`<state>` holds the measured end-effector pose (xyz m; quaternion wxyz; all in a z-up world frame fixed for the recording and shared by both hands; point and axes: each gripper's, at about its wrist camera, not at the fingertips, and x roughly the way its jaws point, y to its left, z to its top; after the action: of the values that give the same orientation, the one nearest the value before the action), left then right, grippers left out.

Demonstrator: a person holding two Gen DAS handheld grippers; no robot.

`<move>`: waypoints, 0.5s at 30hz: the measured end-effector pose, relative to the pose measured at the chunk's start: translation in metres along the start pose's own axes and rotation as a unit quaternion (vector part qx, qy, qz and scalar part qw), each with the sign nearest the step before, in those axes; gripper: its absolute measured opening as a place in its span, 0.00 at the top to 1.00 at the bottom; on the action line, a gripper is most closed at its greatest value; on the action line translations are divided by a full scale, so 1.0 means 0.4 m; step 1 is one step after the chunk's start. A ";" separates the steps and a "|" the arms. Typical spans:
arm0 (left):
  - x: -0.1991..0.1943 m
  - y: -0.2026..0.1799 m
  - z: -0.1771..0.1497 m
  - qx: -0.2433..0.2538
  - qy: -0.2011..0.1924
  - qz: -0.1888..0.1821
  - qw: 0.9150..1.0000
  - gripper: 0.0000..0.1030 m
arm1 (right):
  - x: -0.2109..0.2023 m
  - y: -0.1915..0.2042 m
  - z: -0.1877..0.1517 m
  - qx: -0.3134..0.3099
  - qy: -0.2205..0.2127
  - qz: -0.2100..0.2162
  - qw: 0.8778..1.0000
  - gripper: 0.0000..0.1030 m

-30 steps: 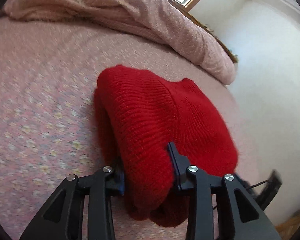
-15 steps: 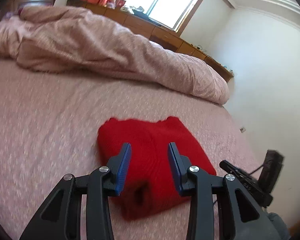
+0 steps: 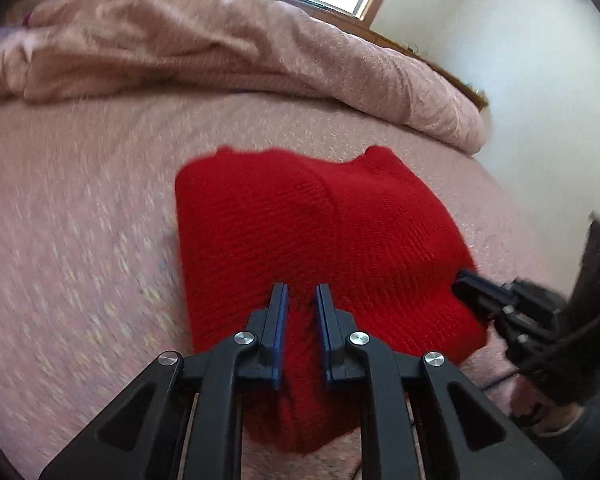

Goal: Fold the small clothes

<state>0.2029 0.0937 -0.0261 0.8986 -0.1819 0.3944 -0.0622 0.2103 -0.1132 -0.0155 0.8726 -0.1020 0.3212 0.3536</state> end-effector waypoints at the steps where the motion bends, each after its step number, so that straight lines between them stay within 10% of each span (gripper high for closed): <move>1: 0.001 -0.005 -0.004 0.003 -0.003 0.003 1.000 0.91 | 0.002 -0.013 -0.005 0.009 0.002 0.004 1.000 0.96; 15: -0.093 -0.013 0.027 0.034 -0.044 0.001 0.998 0.84 | -0.041 -0.015 0.022 0.036 -0.030 0.012 0.999 0.87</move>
<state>0.1856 0.1014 0.0080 0.9210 -0.1531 0.3521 -0.0663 0.2099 -0.1232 0.0012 0.8806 -0.0563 0.3085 0.3552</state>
